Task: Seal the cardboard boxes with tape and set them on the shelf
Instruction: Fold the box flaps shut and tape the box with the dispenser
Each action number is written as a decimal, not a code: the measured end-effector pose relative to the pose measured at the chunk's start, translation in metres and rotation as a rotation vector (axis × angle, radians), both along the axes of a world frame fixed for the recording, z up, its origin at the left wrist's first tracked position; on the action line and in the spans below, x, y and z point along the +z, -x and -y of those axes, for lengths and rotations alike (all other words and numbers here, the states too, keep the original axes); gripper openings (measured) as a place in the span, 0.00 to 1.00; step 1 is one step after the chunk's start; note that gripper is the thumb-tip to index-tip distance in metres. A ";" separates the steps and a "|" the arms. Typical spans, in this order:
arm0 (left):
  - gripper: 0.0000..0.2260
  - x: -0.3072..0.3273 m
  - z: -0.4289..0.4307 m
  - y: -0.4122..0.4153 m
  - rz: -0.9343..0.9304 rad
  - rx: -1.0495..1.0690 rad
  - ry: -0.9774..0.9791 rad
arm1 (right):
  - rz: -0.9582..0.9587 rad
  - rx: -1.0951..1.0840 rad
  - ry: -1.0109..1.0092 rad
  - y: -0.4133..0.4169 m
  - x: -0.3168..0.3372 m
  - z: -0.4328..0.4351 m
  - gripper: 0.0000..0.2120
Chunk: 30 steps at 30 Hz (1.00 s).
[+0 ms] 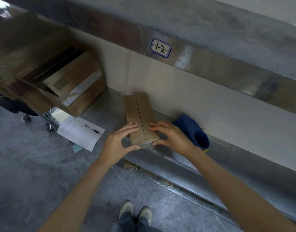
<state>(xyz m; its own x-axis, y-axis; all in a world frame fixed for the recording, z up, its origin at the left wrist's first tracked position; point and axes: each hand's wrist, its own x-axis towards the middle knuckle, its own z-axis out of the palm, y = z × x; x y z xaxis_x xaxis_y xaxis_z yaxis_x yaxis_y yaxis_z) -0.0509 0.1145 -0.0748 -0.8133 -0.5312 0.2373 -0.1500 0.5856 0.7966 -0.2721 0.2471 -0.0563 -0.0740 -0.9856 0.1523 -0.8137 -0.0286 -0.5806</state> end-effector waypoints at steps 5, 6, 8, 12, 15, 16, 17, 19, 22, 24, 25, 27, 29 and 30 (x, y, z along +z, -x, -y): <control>0.29 -0.001 -0.006 0.001 -0.020 0.045 -0.006 | 0.034 -0.045 0.034 -0.009 -0.004 -0.003 0.29; 0.29 -0.001 -0.007 0.002 -0.021 0.052 -0.004 | 0.046 -0.050 0.022 -0.011 -0.004 -0.003 0.30; 0.29 0.000 -0.009 0.004 -0.028 0.087 -0.007 | 0.031 -0.068 0.040 -0.015 -0.004 -0.001 0.29; 0.27 -0.001 -0.016 0.010 -0.053 0.171 0.019 | 0.008 -0.097 0.099 -0.023 -0.008 0.002 0.25; 0.26 0.000 -0.015 0.007 -0.049 0.154 0.021 | 0.044 -0.068 0.065 -0.020 -0.007 -0.002 0.29; 0.27 0.001 -0.013 0.006 -0.043 0.135 0.006 | 0.046 -0.044 0.054 -0.017 -0.005 -0.004 0.30; 0.27 0.004 -0.009 0.004 -0.037 0.105 -0.017 | 0.028 -0.016 0.047 -0.014 -0.003 -0.005 0.30; 0.27 0.008 -0.001 -0.001 -0.006 0.034 -0.037 | -0.060 0.021 0.055 -0.011 -0.001 -0.009 0.30; 0.25 0.012 0.012 -0.012 0.067 0.014 0.005 | -0.196 0.051 0.108 -0.016 -0.003 -0.008 0.27; 0.24 0.012 0.019 -0.021 0.090 0.067 0.007 | -0.213 0.065 0.152 -0.023 -0.007 -0.004 0.24; 0.24 0.011 0.021 -0.025 0.096 0.096 0.004 | -0.219 0.058 0.166 -0.028 -0.008 0.000 0.22; 0.24 0.009 0.025 -0.030 0.100 0.137 0.010 | -0.240 0.008 0.192 -0.039 -0.010 0.008 0.21; 0.24 0.006 0.028 -0.032 0.086 0.163 0.014 | -0.250 -0.043 0.211 -0.050 -0.010 0.016 0.20; 0.25 0.006 0.029 -0.032 0.080 0.167 0.000 | -0.258 -0.062 0.219 -0.055 -0.009 0.020 0.20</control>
<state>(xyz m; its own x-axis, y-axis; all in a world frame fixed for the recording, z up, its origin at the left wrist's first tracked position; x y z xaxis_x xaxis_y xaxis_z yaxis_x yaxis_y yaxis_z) -0.0189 0.0852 -0.0692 -0.7297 -0.6609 0.1753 -0.3081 0.5467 0.7786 -0.2173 0.2267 -0.0654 -0.0640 -0.9222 0.3813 -0.9370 -0.0759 -0.3410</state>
